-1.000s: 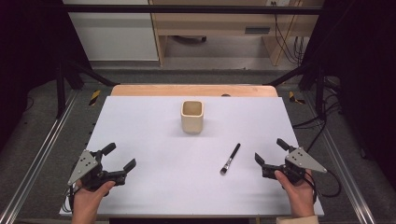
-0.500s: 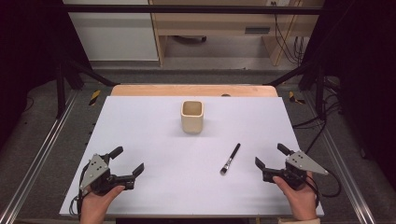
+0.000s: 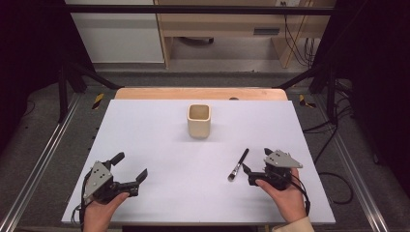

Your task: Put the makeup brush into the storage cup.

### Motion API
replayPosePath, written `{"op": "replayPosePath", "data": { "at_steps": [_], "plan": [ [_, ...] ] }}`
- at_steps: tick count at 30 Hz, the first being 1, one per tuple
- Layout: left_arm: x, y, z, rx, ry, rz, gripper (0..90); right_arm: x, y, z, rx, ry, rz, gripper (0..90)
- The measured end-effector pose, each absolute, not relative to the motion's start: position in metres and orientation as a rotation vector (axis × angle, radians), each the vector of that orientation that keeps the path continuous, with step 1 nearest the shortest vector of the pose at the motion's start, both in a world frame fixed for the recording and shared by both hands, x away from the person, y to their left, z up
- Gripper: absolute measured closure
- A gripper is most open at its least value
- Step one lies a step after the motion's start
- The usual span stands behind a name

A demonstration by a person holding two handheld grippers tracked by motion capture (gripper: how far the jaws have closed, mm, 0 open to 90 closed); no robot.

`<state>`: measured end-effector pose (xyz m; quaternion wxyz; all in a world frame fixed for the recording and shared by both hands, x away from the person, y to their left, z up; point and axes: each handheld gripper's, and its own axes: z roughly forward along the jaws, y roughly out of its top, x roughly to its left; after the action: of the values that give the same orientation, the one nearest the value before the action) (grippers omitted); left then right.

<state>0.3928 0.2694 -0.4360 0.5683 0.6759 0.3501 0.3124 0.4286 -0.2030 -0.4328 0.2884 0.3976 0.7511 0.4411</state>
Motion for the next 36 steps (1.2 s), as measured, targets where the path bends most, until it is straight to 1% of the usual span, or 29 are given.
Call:
{"op": "replayPosePath", "data": {
  "at_steps": [4, 11, 16, 22, 26, 33, 36],
  "plan": [
    [0.402, 0.273, -0.44, 1.604, 0.837, 0.758, 2.2, 0.443, -0.185, -0.419, 1.055, 2.06, 1.113, 7.5],
    [0.405, 0.276, -0.441, 1.612, 0.834, 0.765, 2.2, 0.463, -0.159, -0.411, 1.092, 2.138, 1.027, 8.4],
    [0.405, 0.281, -0.442, 1.604, 0.844, 0.765, 2.2, 0.477, -0.136, -0.406, 0.997, 2.234, 0.904, 9.0],
    [0.407, 0.283, -0.441, 1.593, 0.862, 0.769, 2.2, 0.484, -0.118, -0.407, 0.892, 2.311, 0.817, 9.4],
    [0.406, 0.281, -0.441, 1.596, 0.852, 0.768, 2.3, 0.484, -0.113, -0.408, 0.852, 2.339, 0.797, 9.9],
    [0.406, 0.282, -0.441, 1.591, 0.855, 0.767, 2.2, 0.485, -0.116, -0.41, 0.88, 2.346, 0.79, 9.9],
    [0.406, 0.281, -0.441, 1.594, 0.852, 0.767, 2.3, 0.485, -0.118, -0.414, 0.924, 2.337, 0.762, 12.3]
  ]
}}
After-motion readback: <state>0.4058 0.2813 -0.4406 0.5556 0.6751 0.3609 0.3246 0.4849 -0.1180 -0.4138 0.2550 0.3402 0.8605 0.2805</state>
